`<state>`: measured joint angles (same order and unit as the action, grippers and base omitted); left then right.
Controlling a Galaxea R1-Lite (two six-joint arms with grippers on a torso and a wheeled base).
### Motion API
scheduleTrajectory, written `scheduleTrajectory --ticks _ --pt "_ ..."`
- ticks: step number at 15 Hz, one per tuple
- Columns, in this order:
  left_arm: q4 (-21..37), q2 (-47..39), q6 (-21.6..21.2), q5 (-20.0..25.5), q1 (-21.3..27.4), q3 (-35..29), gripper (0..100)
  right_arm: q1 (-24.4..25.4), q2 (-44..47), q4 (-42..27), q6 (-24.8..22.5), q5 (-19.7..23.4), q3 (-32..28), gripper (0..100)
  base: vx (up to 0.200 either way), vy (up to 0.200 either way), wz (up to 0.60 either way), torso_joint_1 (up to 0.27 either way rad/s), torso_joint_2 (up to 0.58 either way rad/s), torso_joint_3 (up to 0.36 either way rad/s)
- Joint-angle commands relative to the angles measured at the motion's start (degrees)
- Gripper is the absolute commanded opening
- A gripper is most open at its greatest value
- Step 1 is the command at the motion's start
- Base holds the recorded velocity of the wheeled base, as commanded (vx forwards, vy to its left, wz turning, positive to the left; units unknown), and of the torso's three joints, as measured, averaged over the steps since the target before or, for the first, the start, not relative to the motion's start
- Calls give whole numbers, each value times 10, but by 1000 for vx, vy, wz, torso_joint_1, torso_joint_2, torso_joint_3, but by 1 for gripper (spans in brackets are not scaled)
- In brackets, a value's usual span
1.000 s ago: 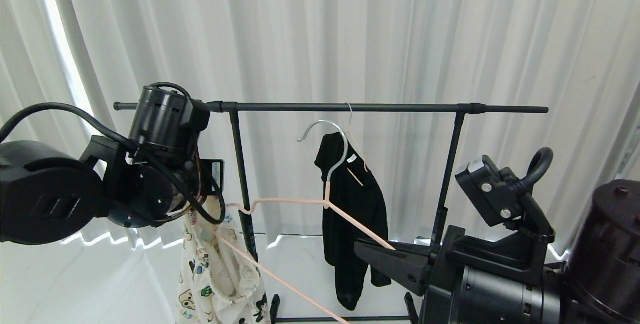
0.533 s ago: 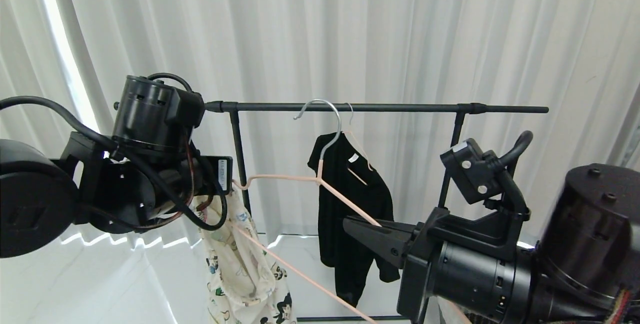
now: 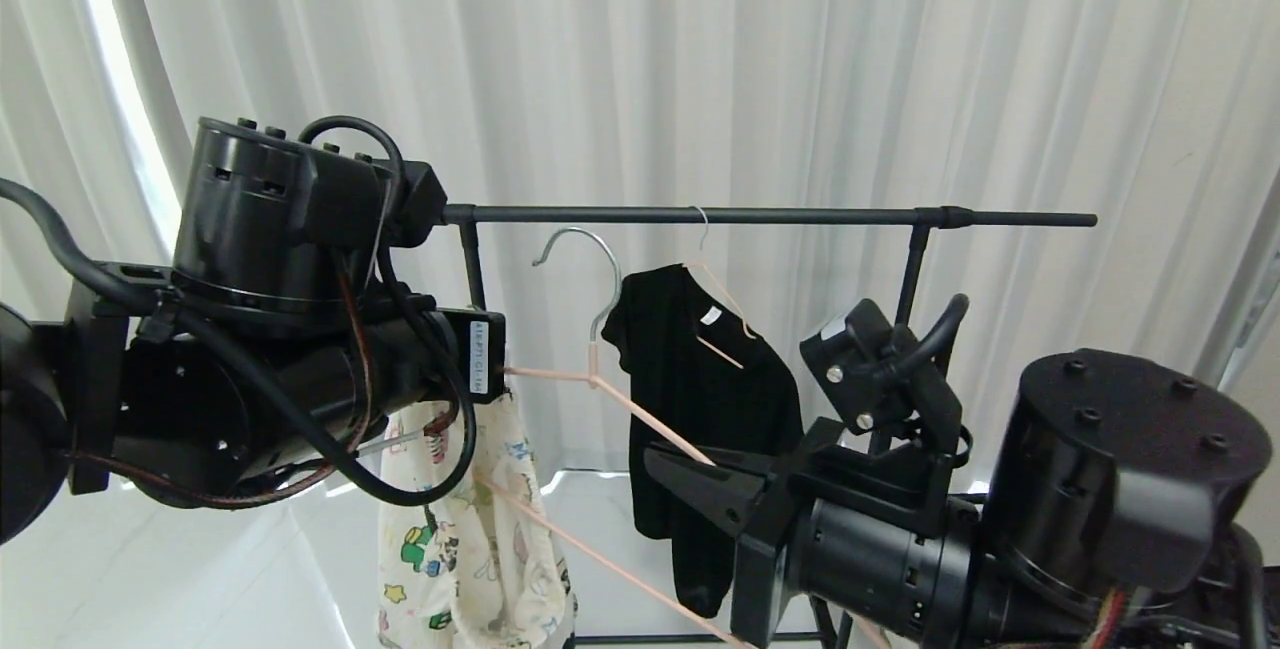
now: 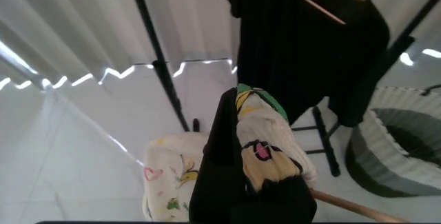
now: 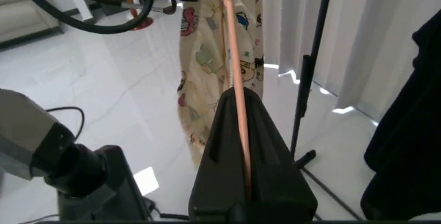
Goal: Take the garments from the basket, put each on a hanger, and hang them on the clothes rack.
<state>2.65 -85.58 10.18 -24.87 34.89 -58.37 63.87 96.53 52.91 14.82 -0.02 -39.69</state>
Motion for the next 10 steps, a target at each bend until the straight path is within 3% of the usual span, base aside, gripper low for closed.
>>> scheduleTrajectory --ticks 1,6,10 --pt "0 9 0 0 3 -1 0 2 42 24 -13 -13 -3 0 0 0 0 0 0 0" --pt "0 21 0 3 6 -10 0 12 95 48 -29 -67 -25 0 0 0 0 0 0 0" --pt "1 57 -3 56 30 5 0 11 125 75 -40 -103 -39 0 0 0 0 0 0 0"
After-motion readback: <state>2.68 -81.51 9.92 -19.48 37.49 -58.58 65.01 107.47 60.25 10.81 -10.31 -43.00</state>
